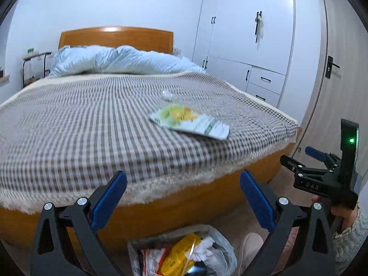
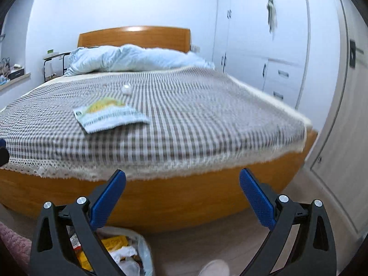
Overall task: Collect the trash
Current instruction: 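Raise both open tools toward the green-printed bag on the bed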
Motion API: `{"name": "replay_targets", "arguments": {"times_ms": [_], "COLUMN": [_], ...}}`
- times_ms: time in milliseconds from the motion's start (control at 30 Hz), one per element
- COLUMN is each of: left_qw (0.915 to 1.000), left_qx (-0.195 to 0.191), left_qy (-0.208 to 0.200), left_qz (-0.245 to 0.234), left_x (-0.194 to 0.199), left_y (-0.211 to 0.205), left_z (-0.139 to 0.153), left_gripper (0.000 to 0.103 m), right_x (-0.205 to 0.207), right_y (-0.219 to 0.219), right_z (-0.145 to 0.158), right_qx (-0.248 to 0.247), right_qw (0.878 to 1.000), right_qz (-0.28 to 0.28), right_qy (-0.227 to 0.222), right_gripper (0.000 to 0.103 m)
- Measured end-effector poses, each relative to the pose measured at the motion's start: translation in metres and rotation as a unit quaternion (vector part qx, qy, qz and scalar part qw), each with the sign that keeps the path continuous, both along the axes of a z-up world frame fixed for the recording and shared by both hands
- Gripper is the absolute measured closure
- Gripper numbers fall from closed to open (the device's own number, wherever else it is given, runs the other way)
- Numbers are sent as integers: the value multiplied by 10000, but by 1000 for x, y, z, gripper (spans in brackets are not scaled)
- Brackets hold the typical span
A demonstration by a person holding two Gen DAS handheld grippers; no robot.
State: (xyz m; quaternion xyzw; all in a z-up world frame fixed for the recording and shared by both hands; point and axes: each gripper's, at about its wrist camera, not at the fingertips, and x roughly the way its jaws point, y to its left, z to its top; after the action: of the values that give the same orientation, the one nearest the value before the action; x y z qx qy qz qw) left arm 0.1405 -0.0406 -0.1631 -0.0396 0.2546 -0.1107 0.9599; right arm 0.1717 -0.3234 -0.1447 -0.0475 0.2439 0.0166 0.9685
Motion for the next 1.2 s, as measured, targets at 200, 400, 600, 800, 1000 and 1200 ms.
{"name": "replay_targets", "arguments": {"times_ms": [200, 400, 600, 800, 1000, 1200], "left_qw": [9994, 9982, 9975, 9974, 9964, 9970], "left_qx": [43, 91, 81, -20, -3, -92], "left_qy": [-331, -595, -694, -697, -790, -607], "left_qz": [-12, 34, 101, 159, 322, 461], "left_x": [15, 37, 59, 85, 115, 146], "left_y": [0, -2, 0, 9, 18, 28], "left_z": [28, 49, 58, 68, 78, 73], "left_gripper": [7, 7, 7, 7, 7, 7], "right_x": [12, 36, 67, 100, 129, 159], "right_y": [8, 20, 34, 39, 44, 64], "right_z": [17, 35, 51, 71, 83, 63], "right_qx": [-56, -129, -84, -17, 158, 578], "right_qw": [9991, 9968, 9939, 9915, 9899, 9908], "right_qz": [249, 426, 599, 673, 675, 1063], "right_qy": [-337, -661, -921, -1116, -1234, -613], "right_gripper": [8, 8, 8, 8, 8, 8]}}
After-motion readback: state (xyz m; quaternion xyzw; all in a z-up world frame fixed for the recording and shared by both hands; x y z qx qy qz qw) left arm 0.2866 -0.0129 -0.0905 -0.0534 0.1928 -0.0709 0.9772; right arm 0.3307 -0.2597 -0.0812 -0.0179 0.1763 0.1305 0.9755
